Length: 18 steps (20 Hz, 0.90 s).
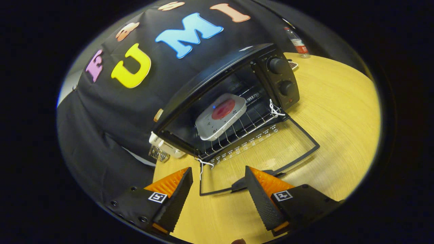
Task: Open the toaster oven, put the food inside, and close the toaster oven door.
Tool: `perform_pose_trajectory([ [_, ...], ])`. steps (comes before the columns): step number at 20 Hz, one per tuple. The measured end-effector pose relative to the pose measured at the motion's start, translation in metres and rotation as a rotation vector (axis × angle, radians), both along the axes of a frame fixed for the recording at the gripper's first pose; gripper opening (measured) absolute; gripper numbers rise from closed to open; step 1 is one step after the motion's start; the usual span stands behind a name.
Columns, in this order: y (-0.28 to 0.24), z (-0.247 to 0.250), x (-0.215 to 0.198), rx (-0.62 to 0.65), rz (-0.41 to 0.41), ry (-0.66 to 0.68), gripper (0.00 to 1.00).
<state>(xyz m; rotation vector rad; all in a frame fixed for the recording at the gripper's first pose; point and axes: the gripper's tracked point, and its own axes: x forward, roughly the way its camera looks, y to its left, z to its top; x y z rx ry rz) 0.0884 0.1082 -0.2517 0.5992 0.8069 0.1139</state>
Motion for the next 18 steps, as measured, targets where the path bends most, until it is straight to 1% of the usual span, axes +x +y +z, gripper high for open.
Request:
perform_pose_trajectory([
  [4,-0.001,-0.013,-0.02,-0.139,0.107,0.012,0.97],
  [6,-0.002,-0.024,-0.029,-0.19,0.144,0.038,0.98],
  [11,-0.012,-0.052,-0.042,-0.301,0.216,0.106,0.98],
  [14,-0.018,-0.068,-0.042,-0.351,0.233,0.147,0.98],
  [18,-0.029,-0.086,-0.04,-0.475,0.287,0.171,0.98],
])
